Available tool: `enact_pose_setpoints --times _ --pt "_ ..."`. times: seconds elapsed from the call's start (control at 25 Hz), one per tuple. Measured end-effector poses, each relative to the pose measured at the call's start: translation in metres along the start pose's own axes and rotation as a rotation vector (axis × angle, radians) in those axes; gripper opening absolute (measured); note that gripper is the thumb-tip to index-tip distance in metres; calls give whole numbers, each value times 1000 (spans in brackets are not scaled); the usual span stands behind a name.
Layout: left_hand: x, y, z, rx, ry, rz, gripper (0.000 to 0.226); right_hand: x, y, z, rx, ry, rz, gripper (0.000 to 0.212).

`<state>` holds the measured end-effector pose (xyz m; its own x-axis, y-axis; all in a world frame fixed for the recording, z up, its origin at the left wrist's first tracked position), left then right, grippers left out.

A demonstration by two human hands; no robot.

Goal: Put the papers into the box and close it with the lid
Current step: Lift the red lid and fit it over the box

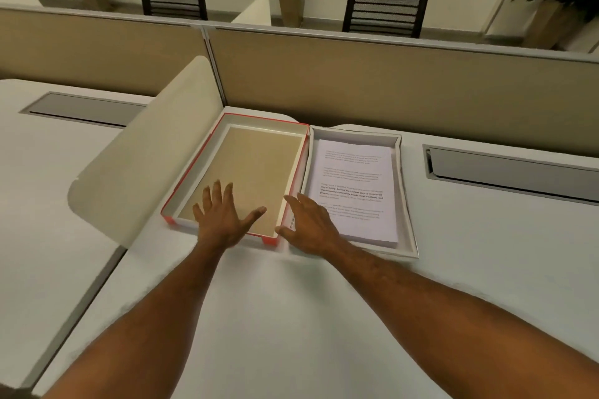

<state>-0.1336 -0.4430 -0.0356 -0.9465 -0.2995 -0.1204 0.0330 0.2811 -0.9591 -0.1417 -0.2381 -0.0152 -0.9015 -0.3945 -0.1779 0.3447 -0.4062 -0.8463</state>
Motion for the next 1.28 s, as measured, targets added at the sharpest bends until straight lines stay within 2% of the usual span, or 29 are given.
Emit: enact_pose_setpoints --times 0.12,0.24,0.36,0.44,0.56,0.68,0.8,0.88,0.96,1.04,1.16,1.28 --pt "-6 -10 50 -62 -139 -48 120 2 29 22 -138 -72 54 66" --pt "-17 -12 92 -148 -259 -95 129 -1 41 29 -243 -193 28 35" --pt "-24 -3 114 -237 -385 -45 141 -4 44 32 -301 -263 -12 26" --pt "-29 8 113 -248 -399 -7 142 -3 43 35 -327 -278 -11 23" --pt "-35 19 91 -351 -391 -8 131 0 41 36 -236 -229 18 19" --pt "-42 19 62 -521 -425 -153 115 -3 31 43 -128 -282 -45 20" --pt "-49 19 34 -935 -461 -328 84 -11 23 52 -92 -390 -158 17" --pt "-51 20 11 -1264 -440 -296 62 -16 18 53 -8 -401 -226 17" --pt "-51 20 -7 -1416 -361 -224 47 -19 14 50 84 -382 -276 18" --pt "-52 17 -14 -1490 -341 -208 34 -21 11 48 158 -367 -261 21" --pt "-53 2 -17 -1471 -294 -238 36 -27 -12 50 207 -399 -239 25" --pt "-55 -22 -20 -1337 -142 -356 43 -28 -64 47 195 -396 -430 30"
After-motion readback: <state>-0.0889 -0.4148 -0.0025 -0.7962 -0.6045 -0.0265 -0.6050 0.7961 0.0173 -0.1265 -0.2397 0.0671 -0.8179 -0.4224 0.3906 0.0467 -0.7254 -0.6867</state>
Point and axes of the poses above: each hand's wrist, its own x-axis towards the middle knuckle, its own y-axis out of the palm, z = x × y, the point moved 6 cm from there along x, towards the middle knuckle
